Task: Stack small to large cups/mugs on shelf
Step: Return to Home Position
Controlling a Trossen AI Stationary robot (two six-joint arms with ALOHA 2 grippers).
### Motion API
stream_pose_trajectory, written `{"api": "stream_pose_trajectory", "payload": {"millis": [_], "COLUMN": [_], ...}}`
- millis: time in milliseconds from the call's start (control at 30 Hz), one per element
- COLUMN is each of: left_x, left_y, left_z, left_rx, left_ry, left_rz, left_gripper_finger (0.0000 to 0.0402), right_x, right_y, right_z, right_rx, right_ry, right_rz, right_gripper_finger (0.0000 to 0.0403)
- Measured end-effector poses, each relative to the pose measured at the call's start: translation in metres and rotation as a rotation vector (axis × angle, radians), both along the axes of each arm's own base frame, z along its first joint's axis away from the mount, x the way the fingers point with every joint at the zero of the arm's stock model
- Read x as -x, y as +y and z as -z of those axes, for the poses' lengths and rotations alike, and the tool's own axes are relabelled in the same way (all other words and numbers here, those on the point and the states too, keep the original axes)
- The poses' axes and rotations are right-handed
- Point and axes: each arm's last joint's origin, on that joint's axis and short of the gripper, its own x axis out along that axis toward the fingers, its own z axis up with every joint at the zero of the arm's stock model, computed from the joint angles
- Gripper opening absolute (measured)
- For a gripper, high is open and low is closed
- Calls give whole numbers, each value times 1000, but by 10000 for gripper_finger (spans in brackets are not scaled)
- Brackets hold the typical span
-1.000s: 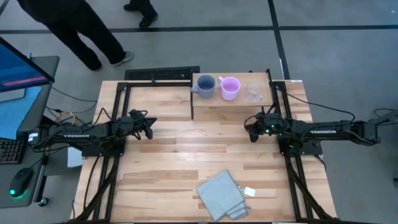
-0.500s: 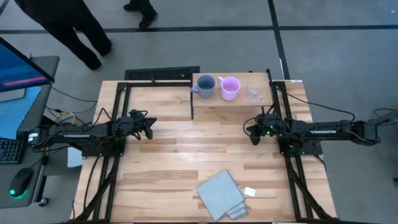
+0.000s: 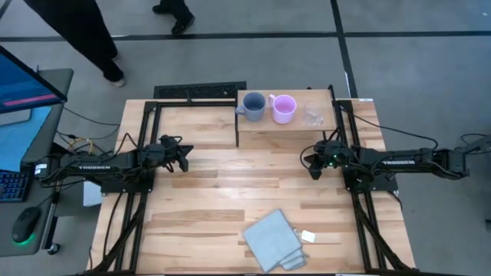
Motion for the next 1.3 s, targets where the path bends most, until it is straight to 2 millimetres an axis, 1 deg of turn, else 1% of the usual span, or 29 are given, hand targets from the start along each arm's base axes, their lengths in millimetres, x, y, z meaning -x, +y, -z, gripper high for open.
{"api": "stream_pose_trajectory", "payload": {"millis": [1300], "left_x": [0], "left_y": [0], "left_z": [0], "left_rx": [0], "left_ry": [0], "left_rz": [0], "left_gripper_finger": [0], "right_x": [0], "right_y": [0], "right_z": [0], "right_rx": [-1], "right_ry": [0], "right_rz": [0], "right_gripper_finger": [29]}}
